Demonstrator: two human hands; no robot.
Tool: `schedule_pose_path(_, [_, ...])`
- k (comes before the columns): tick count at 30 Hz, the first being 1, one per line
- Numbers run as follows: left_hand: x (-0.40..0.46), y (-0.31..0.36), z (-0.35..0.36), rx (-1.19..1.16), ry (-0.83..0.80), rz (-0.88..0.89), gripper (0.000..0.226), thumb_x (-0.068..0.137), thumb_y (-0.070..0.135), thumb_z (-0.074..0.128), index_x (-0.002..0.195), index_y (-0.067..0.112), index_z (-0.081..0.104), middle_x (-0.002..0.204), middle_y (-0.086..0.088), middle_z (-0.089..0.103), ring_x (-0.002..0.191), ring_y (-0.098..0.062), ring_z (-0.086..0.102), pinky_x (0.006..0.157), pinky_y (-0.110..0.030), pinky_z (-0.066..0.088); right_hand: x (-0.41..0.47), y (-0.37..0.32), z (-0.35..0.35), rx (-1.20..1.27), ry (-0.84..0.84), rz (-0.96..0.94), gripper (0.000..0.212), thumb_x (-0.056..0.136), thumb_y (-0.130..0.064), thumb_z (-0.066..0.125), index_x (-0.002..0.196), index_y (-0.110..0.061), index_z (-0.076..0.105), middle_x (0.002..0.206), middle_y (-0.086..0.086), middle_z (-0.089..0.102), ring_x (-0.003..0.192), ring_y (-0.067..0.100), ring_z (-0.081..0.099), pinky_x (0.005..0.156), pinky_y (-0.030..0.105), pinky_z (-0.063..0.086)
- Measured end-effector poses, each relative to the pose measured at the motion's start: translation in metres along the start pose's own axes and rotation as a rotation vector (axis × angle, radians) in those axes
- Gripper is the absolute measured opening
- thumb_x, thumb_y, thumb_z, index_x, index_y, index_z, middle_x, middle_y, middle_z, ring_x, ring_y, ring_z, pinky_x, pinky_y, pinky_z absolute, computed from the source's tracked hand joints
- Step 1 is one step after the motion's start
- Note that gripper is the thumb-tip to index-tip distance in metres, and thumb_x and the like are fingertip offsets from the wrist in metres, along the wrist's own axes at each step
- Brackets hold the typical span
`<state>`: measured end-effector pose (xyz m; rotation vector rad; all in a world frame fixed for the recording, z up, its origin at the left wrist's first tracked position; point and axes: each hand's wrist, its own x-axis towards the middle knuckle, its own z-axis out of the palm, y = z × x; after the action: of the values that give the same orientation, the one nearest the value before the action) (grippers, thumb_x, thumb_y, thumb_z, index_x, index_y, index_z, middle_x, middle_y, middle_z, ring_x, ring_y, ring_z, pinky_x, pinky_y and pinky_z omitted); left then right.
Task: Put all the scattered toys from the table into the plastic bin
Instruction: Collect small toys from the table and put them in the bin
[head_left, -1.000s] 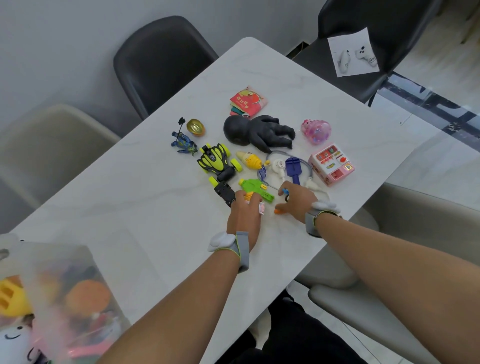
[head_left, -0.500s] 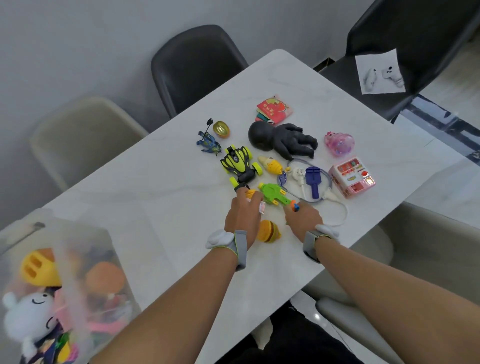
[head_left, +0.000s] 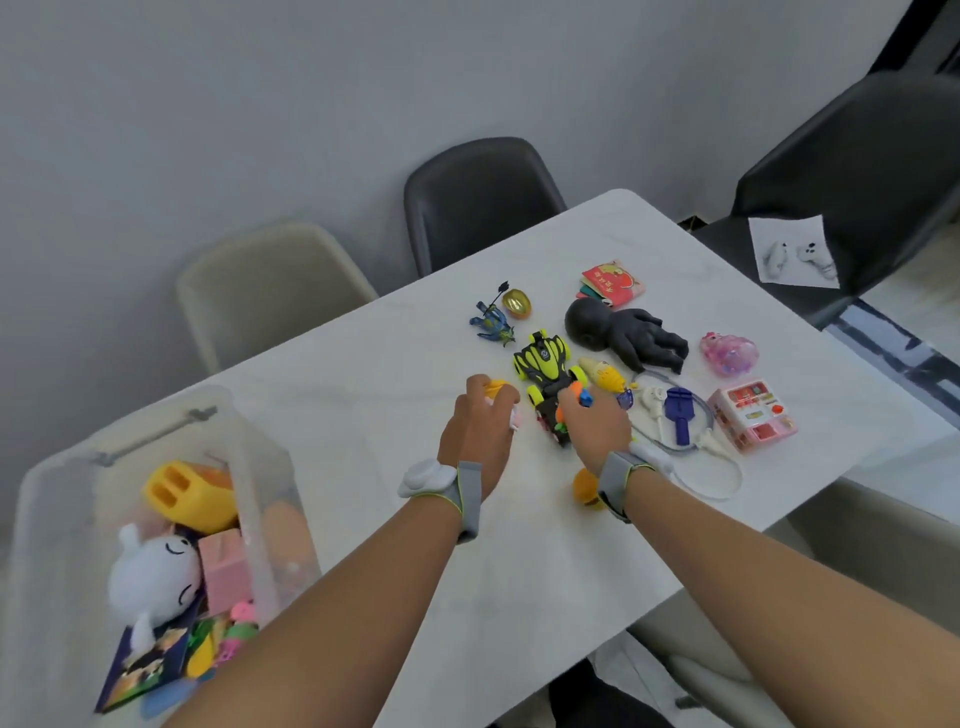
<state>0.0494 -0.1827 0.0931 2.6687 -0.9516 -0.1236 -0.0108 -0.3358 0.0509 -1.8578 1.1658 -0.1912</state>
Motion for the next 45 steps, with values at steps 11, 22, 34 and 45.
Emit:
schedule_pose_path(11, [-0.051,-0.158,-0.105,-0.034,0.272,-0.192,0.031,0.091,0.015,0.054,0.117,0.031,0.051,0.136,0.0,0.034,0.104,-0.026,0.052,0.067,-0.032,0.046,-0.094,-0.131,0.082,0.065,-0.167,-0.209,0.036,0.09,-0.039,0.049,0.082,-0.006,0.061,0.071,0.002,0.058,0.066,0.022,0.052,0.061,0.033,0.038])
schedule_pose_path(22, [-0.171,-0.312,-0.141,0.006,0.216,-0.482,0.036,0.09,0.012,0.054,0.122,0.027,0.055,0.14,-0.007,0.034,0.111,-0.034,0.053,0.073,-0.039,0.05,-0.232,-0.199,0.226,-0.072,-0.453,-0.472,0.038,0.094,-0.052,0.043,0.087,-0.018,0.057,0.076,-0.007,0.067,0.068,0.019,0.061,0.062,0.032,0.048])
schedule_pose_path(34, [-0.206,-0.355,-0.108,-0.266,0.208,-0.487,0.032,0.087,0.015,0.061,0.117,0.027,0.059,0.129,-0.005,0.04,0.098,-0.031,0.06,0.076,-0.035,0.051,-0.262,-0.173,0.321,-0.53,-0.515,-0.791,0.025,0.094,-0.034,0.053,0.109,-0.013,0.055,0.107,0.011,0.061,0.091,0.031,0.061,0.065,0.03,0.037])
schedule_pose_path(45, [-0.173,-0.376,-0.09,-0.202,0.066,-0.409,0.034,0.088,0.026,0.063,0.121,0.03,0.055,0.123,-0.002,0.05,0.11,-0.03,0.047,0.081,-0.044,0.05,-0.223,-0.185,0.342,-1.22,-0.496,-1.319,0.032,0.087,-0.025,0.061,0.116,-0.013,0.054,0.113,0.009,0.058,0.105,0.029,0.051,0.081,0.034,0.041])
